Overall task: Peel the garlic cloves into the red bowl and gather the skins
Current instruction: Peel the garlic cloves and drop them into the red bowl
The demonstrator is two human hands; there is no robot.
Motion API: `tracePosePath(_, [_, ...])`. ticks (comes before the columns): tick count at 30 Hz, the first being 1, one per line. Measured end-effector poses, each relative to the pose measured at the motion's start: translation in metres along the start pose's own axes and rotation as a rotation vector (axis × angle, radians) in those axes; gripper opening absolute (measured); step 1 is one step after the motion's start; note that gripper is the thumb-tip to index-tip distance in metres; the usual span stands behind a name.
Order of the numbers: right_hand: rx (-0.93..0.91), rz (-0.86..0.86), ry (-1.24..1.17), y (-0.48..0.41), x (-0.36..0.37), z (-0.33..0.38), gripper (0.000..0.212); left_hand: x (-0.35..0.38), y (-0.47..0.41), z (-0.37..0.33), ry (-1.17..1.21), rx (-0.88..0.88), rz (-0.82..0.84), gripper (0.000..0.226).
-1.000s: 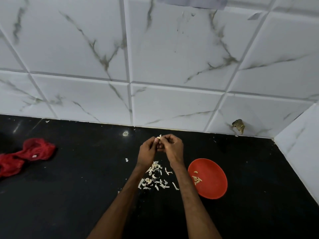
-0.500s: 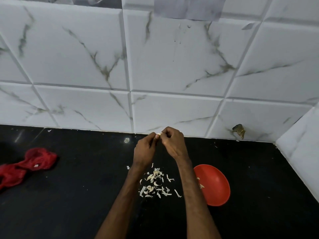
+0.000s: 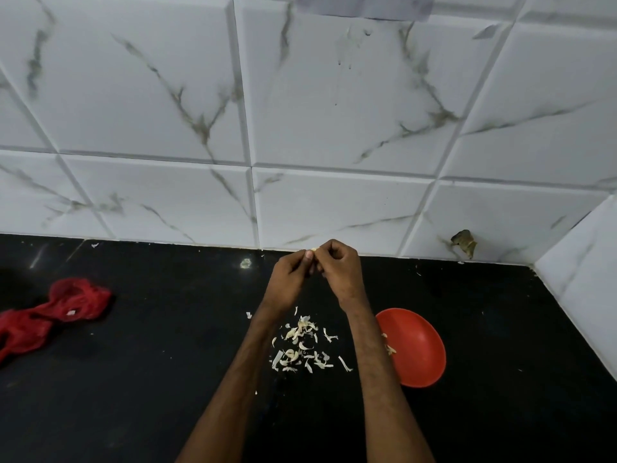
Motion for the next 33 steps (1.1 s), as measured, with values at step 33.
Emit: tracePosePath(33, [-0.255,-0.158,0.026,-0.001,-0.009,0.012,0.032,0.002,-0.005,0.005,0.14,0.043,-0.081,0.031])
Point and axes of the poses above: each hand's wrist, its own y-axis away from the middle knuckle, its own x-axis out of the palm, z = x × y, the point moved 9 cm from there along -y, towards the middle knuckle, and after that the axes turned 12 degrees about -x, right-handed, at the moved point
